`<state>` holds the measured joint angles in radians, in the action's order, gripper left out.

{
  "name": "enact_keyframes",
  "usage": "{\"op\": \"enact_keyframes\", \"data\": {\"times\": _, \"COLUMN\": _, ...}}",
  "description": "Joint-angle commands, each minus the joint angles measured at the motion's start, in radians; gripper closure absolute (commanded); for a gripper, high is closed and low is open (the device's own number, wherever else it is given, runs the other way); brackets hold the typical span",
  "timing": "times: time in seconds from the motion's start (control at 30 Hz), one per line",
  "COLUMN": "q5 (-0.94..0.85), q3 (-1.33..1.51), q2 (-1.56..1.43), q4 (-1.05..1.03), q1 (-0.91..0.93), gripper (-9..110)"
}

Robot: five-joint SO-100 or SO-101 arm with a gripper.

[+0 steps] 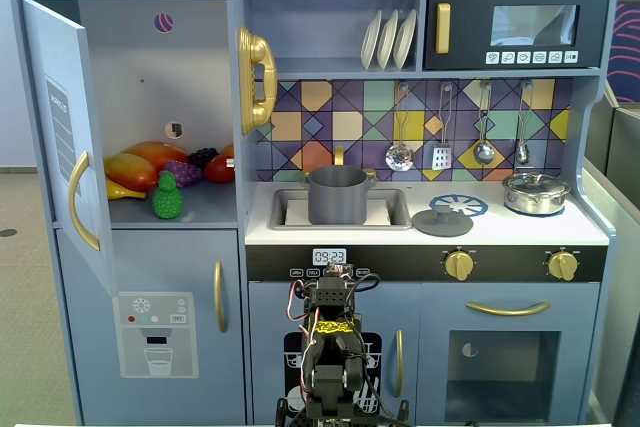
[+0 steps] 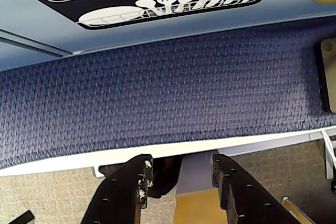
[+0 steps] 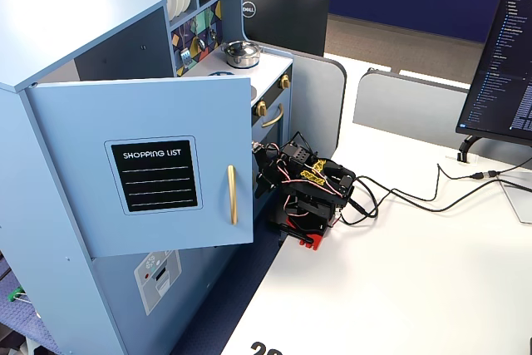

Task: Pick up the green pineapple from the left cabinet and place it in the gray recipient

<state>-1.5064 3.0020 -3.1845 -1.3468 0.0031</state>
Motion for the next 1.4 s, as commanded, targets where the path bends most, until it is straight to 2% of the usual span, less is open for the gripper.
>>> {"op": "enact_keyframes", "data": {"times": 0.0, "q5": -0.034, "q3": 0.0, "q2": 0.006, "q4": -0.184, "q1": 0.06, "gripper": 101}}
{"op": "enact_keyframes", "data": {"times": 0.27, "q5": -0.052, "q3": 0.0, "q2": 0.006, "q4": -0.181, "q1": 0.048, "gripper": 101}}
{"op": "enact_keyframes", "data": {"times": 0.33, "q5": -0.011, "q3": -0.002, "q2": 0.006, "q4": -0.11, "q1": -0.006, "gripper": 101}}
{"op": "enact_keyframes", "data": {"times": 0.4, "q5": 0.135, "q3": -0.025, "q2": 0.009, "q4": 0.077, "q1": -0.133, "gripper": 101}}
{"op": "enact_keyframes", "data": {"times": 0.47, "q5": 0.218, "q3": -0.058, "q2": 0.035, "q4": 0.417, "q1": -0.296, "gripper": 101}}
{"op": "enact_keyframes", "data": {"times": 0.6, "q5": 0.137, "q3": -0.172, "q2": 0.189, "q4": 1.012, "q1": -0.537, "gripper": 95}}
{"op": "enact_keyframes", "data": {"times": 0.67, "q5": 0.021, "q3": -0.265, "q2": 0.321, "q4": 1.192, "q1": -0.637, "gripper": 92}}
{"op": "enact_keyframes", "data": {"times": 0.77, "q5": -0.026, "q3": -0.472, "q2": 0.448, "q4": 1.187, "q1": -0.729, "gripper": 84}}
{"op": "enact_keyframes", "data": {"times": 0.9, "q5": -0.064, "q3": -0.646, "q2": 0.555, "q4": 1.203, "q1": -0.756, "gripper": 74}}
{"op": "enact_keyframes", "data": {"times": 1.17, "q5": -0.103, "q3": -0.719, "q2": 0.644, "q4": 1.267, "q1": -0.762, "gripper": 67}}
{"op": "enact_keyframes", "data": {"times": 1.37, "q5": -0.121, "q3": -0.773, "q2": 0.742, "q4": 1.345, "q1": -0.782, "gripper": 66}}
